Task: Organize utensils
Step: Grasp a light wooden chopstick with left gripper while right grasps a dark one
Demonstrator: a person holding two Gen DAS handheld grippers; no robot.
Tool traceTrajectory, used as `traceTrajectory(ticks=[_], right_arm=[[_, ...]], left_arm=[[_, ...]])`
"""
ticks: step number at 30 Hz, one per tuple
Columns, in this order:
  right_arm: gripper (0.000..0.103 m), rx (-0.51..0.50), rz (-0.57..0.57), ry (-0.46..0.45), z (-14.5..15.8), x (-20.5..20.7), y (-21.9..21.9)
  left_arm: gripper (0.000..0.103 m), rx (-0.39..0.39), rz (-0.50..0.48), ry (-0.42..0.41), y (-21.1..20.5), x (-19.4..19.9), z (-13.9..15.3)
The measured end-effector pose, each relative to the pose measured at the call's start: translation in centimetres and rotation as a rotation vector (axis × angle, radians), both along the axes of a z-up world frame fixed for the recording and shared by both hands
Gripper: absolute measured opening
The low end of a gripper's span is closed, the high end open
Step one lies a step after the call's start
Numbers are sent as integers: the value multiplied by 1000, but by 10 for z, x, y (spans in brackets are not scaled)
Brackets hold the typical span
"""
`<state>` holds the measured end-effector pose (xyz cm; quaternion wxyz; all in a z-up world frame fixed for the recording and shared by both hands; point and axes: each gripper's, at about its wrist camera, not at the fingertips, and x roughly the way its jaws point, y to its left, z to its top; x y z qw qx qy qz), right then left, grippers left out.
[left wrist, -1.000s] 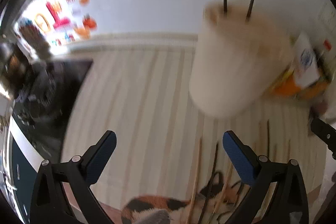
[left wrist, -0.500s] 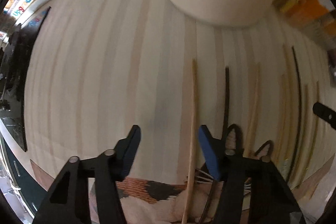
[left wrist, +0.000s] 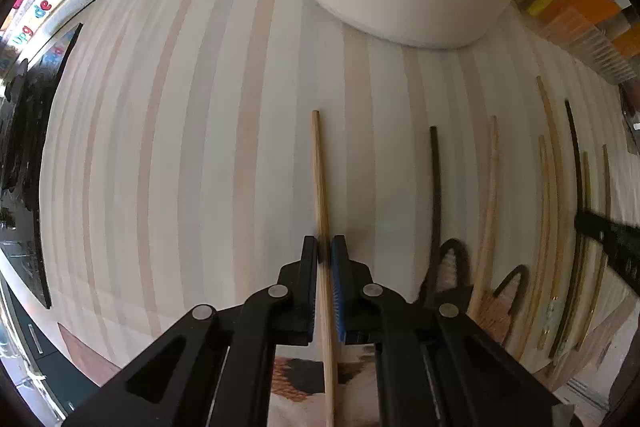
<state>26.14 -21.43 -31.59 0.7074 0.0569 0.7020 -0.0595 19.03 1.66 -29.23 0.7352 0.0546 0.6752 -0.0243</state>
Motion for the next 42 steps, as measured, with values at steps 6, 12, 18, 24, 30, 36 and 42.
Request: traceTrajectory(ticks=[6, 12, 18, 24, 30, 36, 42], right_arm=[[6, 34, 31, 77, -4, -39, 4], [6, 43, 24, 109, -8, -59, 2], [6, 51, 16, 142, -12, -51, -4], [7, 24, 41, 160, -19, -31, 2], [7, -10, 56, 175, -20, -23, 12], [7, -20, 52, 188, -19, -20, 22], [8, -26, 45, 193, -18, -15, 25]], left_arm=[[5, -25, 7, 42, 23, -5, 3], [8, -54, 11, 103, 40, -15, 1], [9, -31, 1, 92, 40, -30, 1], [9, -23, 4, 90, 16, -25, -10], [9, -19, 1, 94, 14, -18, -5], [8, -10, 0, 99, 12, -18, -7], [5, 12, -11, 87, 4, -19, -9]])
